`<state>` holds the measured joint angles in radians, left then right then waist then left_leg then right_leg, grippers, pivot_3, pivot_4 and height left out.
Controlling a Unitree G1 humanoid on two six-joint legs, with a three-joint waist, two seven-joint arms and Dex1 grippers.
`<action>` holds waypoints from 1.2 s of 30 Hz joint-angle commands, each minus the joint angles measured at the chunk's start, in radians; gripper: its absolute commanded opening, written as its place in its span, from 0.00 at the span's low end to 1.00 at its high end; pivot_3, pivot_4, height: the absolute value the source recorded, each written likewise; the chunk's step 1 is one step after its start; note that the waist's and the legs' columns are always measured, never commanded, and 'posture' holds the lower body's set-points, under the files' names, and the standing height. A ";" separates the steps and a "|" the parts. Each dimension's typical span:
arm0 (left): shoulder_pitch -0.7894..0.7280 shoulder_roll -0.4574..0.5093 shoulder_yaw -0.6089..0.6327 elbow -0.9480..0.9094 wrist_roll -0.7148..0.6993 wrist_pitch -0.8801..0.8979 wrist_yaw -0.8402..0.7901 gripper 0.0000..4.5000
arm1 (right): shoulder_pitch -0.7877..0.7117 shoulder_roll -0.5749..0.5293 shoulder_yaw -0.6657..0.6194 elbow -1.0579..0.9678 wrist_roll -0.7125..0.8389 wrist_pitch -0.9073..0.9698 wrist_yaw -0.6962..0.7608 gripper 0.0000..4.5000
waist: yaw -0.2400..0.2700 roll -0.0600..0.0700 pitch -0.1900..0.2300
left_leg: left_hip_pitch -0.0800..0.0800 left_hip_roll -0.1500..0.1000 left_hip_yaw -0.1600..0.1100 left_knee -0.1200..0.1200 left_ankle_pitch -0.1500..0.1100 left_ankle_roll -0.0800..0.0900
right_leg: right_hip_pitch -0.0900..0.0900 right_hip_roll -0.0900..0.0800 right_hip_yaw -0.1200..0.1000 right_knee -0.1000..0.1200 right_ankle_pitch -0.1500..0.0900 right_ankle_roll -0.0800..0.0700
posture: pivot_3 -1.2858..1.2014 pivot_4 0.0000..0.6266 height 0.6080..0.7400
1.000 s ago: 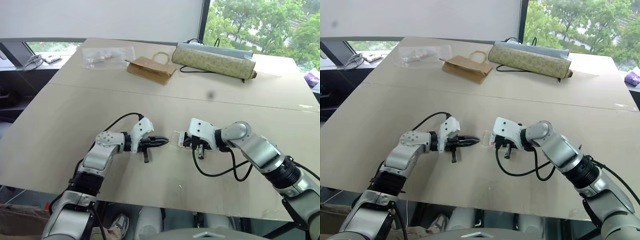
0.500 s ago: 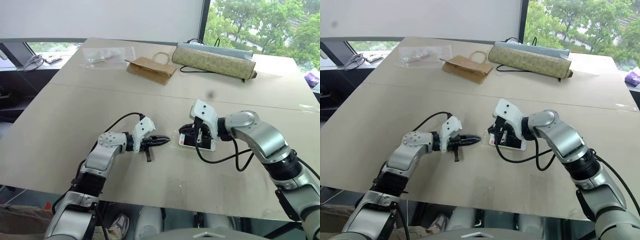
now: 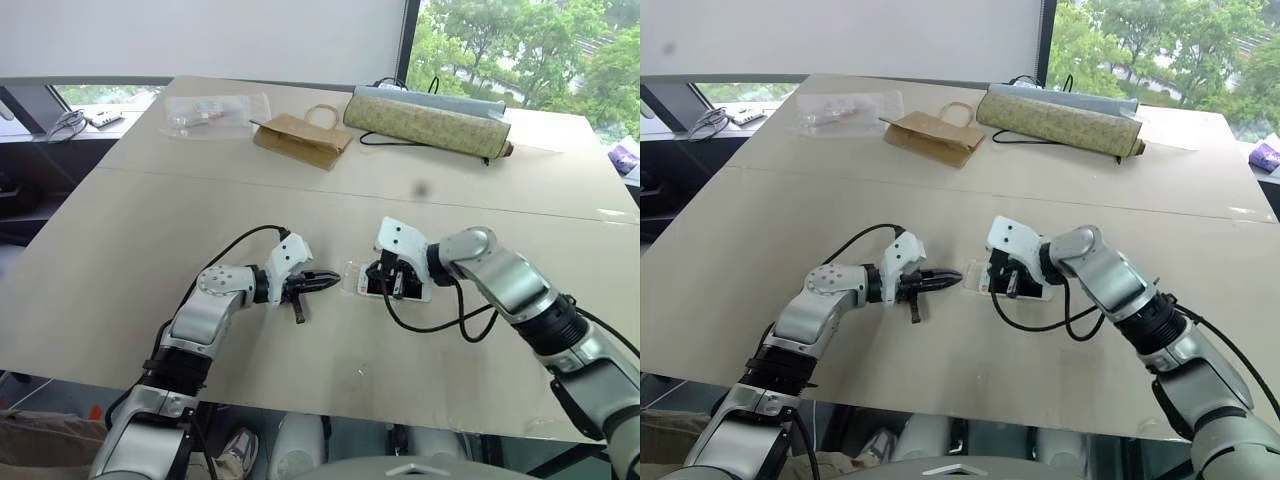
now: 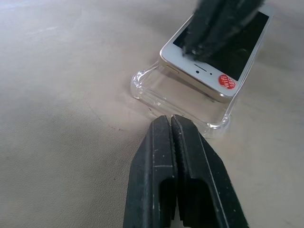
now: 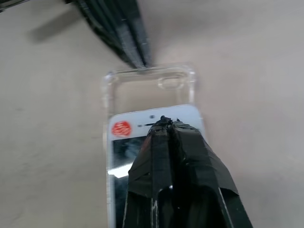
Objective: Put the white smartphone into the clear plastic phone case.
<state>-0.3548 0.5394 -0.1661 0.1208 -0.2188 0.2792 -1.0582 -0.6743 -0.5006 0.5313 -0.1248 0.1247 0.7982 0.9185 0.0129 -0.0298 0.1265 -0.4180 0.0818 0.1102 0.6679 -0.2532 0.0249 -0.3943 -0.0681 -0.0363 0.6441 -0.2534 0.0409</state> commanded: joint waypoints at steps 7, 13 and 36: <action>0.007 -0.002 -0.006 -0.046 0.002 0.037 0.024 0.02 | 0.063 -0.007 0.084 0.046 -0.076 0.007 -0.022 0.00 | 0.000 0.000 -0.001 | 0.002 0.000 0.000 0.000 0.000 0.001 | 0.000 0.000 0.000 0.000 0.000 0.000 | 0.52 0.24 1.00; 0.005 -0.007 -0.009 -0.052 0.003 0.050 0.031 0.02 | 0.068 0.009 0.122 0.128 -0.134 -0.013 -0.047 0.00 | -0.002 -0.001 -0.007 | 0.003 0.000 0.000 0.000 0.000 0.001 | 0.001 0.000 0.000 0.000 0.000 0.000 | 0.52 0.24 1.00; -0.004 -0.031 -0.011 -0.052 0.005 0.064 0.057 0.02 | -0.016 0.086 -0.185 -0.051 0.014 0.073 -0.117 0.00 | -0.001 0.004 -0.008 | 0.000 -0.001 0.000 -0.001 -0.001 0.001 | 0.000 -0.001 0.000 -0.001 0.000 0.000 | 0.52 0.24 1.00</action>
<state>-0.3530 0.5126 -0.1674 0.0910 -0.2174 0.3452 -1.0059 -0.6568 -0.4193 0.3826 -0.1700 0.1441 0.8730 0.8284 0.0120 -0.0255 0.1181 -0.4179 0.0812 0.1100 0.6664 -0.2539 0.0261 -0.3948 -0.0688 -0.0366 0.6429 -0.2536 0.0404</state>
